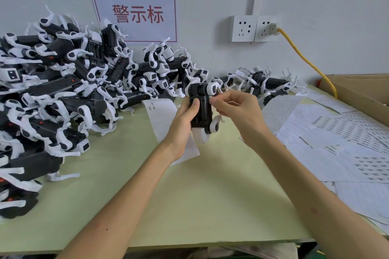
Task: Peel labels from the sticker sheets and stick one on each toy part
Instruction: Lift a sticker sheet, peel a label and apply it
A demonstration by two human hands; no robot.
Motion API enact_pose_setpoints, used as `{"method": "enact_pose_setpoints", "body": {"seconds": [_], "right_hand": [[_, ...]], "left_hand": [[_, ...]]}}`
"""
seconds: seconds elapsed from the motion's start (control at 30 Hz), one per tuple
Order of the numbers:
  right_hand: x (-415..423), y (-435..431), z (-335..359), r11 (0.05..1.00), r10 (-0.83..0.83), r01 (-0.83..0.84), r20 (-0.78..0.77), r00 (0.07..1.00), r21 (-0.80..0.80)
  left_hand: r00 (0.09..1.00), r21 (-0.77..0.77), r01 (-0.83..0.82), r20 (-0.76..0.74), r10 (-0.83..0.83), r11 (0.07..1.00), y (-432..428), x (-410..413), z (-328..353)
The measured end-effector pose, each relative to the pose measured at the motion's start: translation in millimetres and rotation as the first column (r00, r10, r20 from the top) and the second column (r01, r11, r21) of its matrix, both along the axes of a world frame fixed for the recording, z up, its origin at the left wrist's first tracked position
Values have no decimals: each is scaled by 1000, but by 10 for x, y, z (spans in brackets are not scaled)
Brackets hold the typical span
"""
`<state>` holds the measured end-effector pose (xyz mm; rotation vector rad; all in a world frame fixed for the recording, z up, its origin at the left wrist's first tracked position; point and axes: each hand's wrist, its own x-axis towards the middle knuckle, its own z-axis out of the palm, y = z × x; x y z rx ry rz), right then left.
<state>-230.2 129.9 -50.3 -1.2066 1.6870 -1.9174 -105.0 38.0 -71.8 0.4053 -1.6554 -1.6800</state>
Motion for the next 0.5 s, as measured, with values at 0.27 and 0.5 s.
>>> {"method": "enact_pose_setpoints", "body": {"seconds": [0.27, 0.5], "right_hand": [[25, -15, 3, 988, 125, -134, 110, 986, 73], [88, -16, -24, 978, 206, -209, 125, 970, 6]], "left_hand": [[994, 115, 106, -52, -101, 988, 19, 23, 45], [983, 183, 181, -41, -176, 966, 32, 43, 54]]}}
